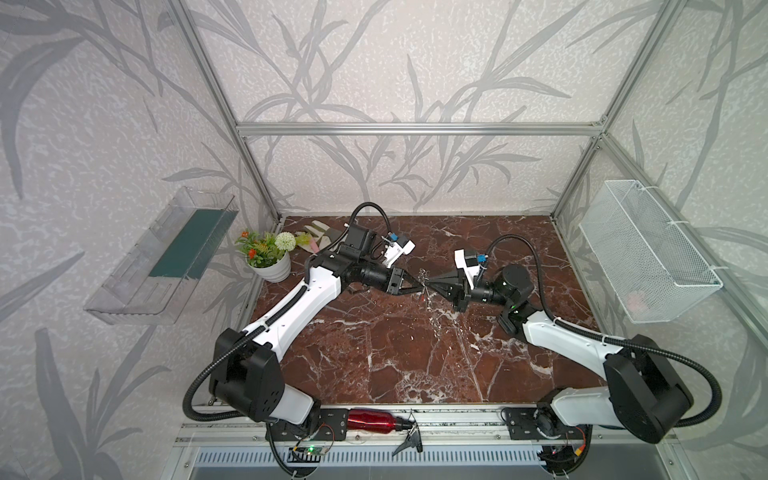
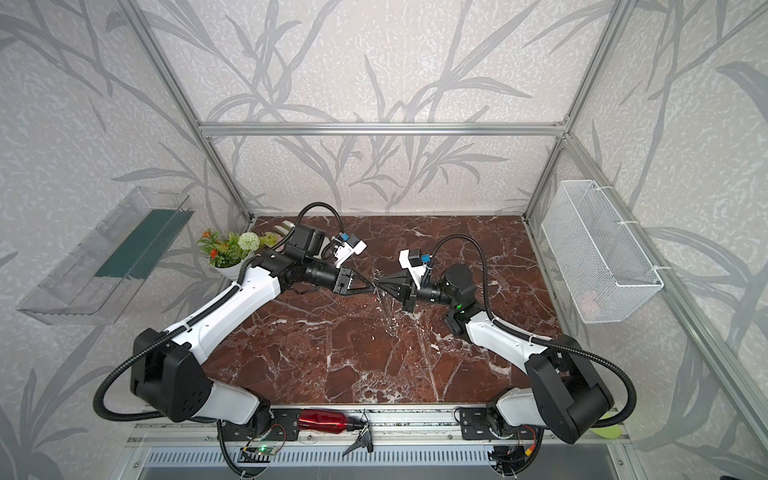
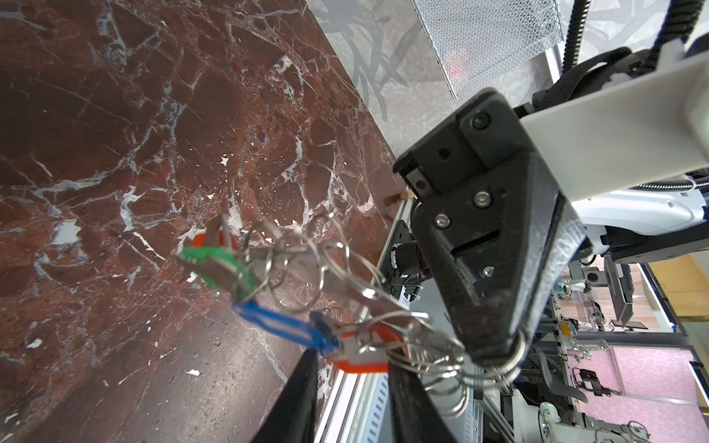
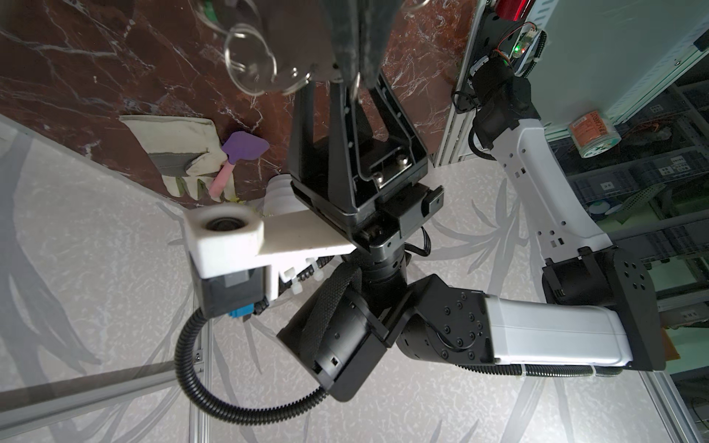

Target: Put the keys on the keyring

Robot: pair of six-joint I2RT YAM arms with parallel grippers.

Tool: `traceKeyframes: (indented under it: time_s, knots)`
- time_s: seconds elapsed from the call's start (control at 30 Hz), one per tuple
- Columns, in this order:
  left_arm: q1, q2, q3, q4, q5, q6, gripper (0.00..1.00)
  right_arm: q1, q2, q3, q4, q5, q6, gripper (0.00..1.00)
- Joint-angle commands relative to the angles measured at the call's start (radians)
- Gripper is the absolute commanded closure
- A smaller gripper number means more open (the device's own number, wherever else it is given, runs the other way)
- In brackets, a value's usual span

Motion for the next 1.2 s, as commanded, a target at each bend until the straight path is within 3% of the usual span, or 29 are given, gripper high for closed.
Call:
traceKeyframes:
  time_s: [0.0, 0.23, 0.3, 0.4, 0.47, 0.53, 0.6, 0.67, 0.83, 1.17]
  knots:
    - [0.047, -0.076, -0.064, 0.000, -0.095, -0.009, 0.63, 0.014, -0.018, 0.017, 0.102, -0.034, 0.000, 1.00]
    - [0.106, -0.281, -0.162, 0.027, -0.248, 0.090, 0.55, 0.014, -0.006, 0.022, 0.109, -0.037, 0.010, 1.00]
    - [0.103, -0.361, -0.226, 0.151, -0.199, 0.119, 0.57, 0.013, -0.003, 0.022, 0.115, -0.039, 0.017, 1.00]
    - [0.077, -0.492, -0.395, 0.540, -0.105, 0.062, 0.56, 0.014, 0.002, 0.024, 0.120, -0.042, 0.022, 1.00]
    - [0.046, -0.545, -0.493, 0.763, -0.061, 0.047, 0.44, 0.013, 0.006, 0.024, 0.125, -0.041, 0.026, 1.00]
    - [-0.007, -0.561, -0.526, 0.822, -0.056, 0.110, 0.34, 0.013, 0.013, 0.026, 0.137, -0.045, 0.038, 1.00]
    - [-0.048, -0.538, -0.501, 0.750, -0.084, 0.192, 0.33, 0.014, 0.016, 0.025, 0.147, -0.049, 0.046, 1.00]
    - [-0.068, -0.496, -0.471, 0.720, -0.079, 0.231, 0.34, 0.014, 0.020, 0.026, 0.153, -0.052, 0.052, 1.00]
    - [-0.077, -0.433, -0.471, 0.870, -0.108, 0.168, 0.42, 0.013, 0.022, 0.027, 0.159, -0.058, 0.059, 1.00]
    - [-0.091, -0.363, -0.424, 0.834, -0.065, 0.159, 0.62, 0.012, 0.020, 0.029, 0.153, -0.059, 0.057, 1.00]
